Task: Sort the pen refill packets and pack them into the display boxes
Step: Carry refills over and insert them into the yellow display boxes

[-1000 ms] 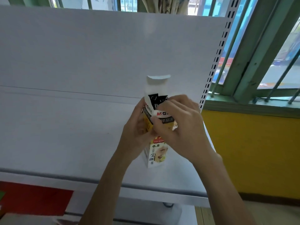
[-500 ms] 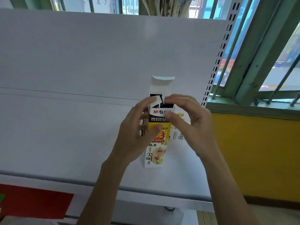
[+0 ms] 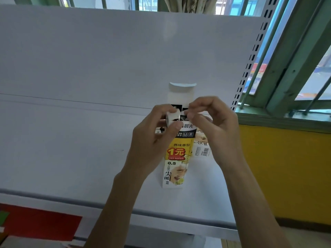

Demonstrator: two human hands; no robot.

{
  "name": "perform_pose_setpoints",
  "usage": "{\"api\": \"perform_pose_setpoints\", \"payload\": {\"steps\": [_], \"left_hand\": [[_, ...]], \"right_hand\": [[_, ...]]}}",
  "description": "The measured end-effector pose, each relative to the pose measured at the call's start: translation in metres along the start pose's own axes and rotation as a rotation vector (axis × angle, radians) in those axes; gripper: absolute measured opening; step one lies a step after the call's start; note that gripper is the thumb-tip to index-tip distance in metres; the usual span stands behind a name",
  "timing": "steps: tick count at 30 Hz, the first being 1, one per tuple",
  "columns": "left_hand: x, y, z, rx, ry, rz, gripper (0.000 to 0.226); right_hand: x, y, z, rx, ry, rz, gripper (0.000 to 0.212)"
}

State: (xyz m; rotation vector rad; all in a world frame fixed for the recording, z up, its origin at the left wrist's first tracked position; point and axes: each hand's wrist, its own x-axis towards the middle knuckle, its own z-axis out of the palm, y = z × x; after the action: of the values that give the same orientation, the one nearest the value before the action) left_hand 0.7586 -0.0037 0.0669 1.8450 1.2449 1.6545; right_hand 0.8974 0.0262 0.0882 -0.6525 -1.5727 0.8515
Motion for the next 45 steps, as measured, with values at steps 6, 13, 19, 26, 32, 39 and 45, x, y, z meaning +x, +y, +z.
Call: {"api": "perform_pose_setpoints", "payload": {"steps": [6,13,19,26,32,39,45], "left_hand": [[0.003,-0.001,0.0,-0.037,-0.067,0.018,0.028],[0.003,-0.004,0.002,-0.011,-0.107,0.051,0.026],[0.009,-0.007,-0.002,-0.005,-0.073,0.058,0.021],[0.006,-0.011,0.003,0.006,0.038,0.028,0.022],[-0.004,-0.013,0.019,-0.077,0.322,0.013,0.027],[-0.001,-0.012,0.019,-0.102,0.293,0.006,0.028],[0.0,-0.014,0.017,-0.096,0.276,0.004,0.028]], "right_hand": [[0.001,-0.009,0.0,-0.05,0.004,0.081,0.012],[0.015,-0.008,-0.008,0.351,-0.095,0.478,0.057],[0.014,-0.003,-0.01,0.431,-0.251,0.247,0.042],[0.009,0.002,-0.002,0.23,-0.161,0.072,0.014],[0.012,0.002,0.001,0.181,-0.139,0.043,0.015],[0.013,0.005,-0.001,0.203,-0.135,0.07,0.013],[0.015,0.005,0.001,0.252,-0.137,0.126,0.016]]}}
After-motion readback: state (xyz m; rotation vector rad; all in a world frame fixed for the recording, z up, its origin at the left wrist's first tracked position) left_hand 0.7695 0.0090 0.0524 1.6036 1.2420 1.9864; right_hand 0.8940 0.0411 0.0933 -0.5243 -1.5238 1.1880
